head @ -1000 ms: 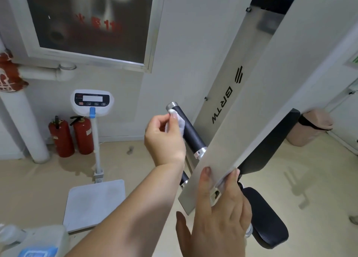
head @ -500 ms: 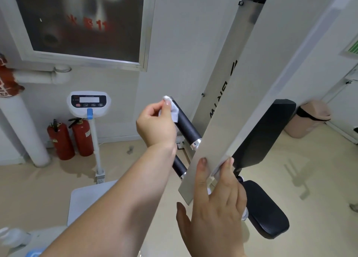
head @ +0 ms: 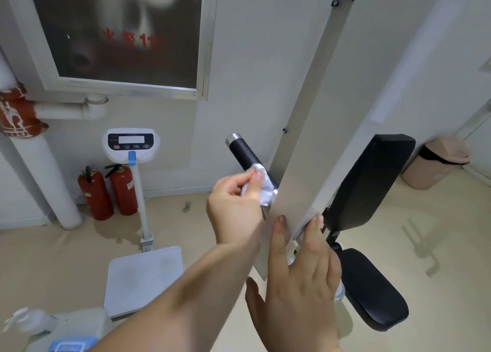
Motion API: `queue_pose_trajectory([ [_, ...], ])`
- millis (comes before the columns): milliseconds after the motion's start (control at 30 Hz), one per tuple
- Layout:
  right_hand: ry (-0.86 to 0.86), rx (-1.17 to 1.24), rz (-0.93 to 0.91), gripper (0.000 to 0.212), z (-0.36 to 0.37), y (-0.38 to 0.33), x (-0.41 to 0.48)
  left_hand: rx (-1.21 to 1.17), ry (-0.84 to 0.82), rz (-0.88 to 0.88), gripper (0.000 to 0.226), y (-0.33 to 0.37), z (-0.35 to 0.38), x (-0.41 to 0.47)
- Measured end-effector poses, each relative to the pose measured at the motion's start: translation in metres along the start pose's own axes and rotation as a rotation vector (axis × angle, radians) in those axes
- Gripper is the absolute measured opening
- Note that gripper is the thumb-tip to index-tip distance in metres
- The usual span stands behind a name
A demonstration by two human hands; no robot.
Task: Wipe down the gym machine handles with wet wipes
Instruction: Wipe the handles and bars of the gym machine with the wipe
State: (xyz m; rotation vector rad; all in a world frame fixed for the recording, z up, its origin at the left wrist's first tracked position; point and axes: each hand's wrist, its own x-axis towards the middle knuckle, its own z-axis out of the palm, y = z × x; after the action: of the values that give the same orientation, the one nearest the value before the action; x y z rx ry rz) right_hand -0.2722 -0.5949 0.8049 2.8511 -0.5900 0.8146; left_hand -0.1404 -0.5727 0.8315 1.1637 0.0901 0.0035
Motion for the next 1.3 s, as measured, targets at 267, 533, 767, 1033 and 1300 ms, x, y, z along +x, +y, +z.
queue_pose_trajectory([
  [267, -0.12, 0.025, -0.086, 0.116, -0.006, 0.002, -0.006, 0.128, 0.165, 0.102, 0.008, 0.017, 0.009, 0.036],
  [533, -0.138, 0.088, -0.09, 0.112, -0.006, 0.015, 0.0, 0.13, -0.183, -0.014, 0.01, 0.009, -0.023, -0.047],
  [767, -0.035, 0.365, -0.083, 0.067, -0.03, 0.022, -0.009, 0.162, -0.136, 0.06, 0.01, 0.032, -0.078, -0.078],
  [1033, 0.0, 0.983, 0.139, 0.028, -0.083, 0.001, -0.04, 0.07, -0.374, 0.066, 0.032, 0.056, -0.105, -0.126],
  [1300, 0.027, 1.277, 0.347, 0.017, -0.099, 0.001, -0.047, 0.179, -0.575, 0.139, 0.039, 0.069, -0.1, -0.139],
])
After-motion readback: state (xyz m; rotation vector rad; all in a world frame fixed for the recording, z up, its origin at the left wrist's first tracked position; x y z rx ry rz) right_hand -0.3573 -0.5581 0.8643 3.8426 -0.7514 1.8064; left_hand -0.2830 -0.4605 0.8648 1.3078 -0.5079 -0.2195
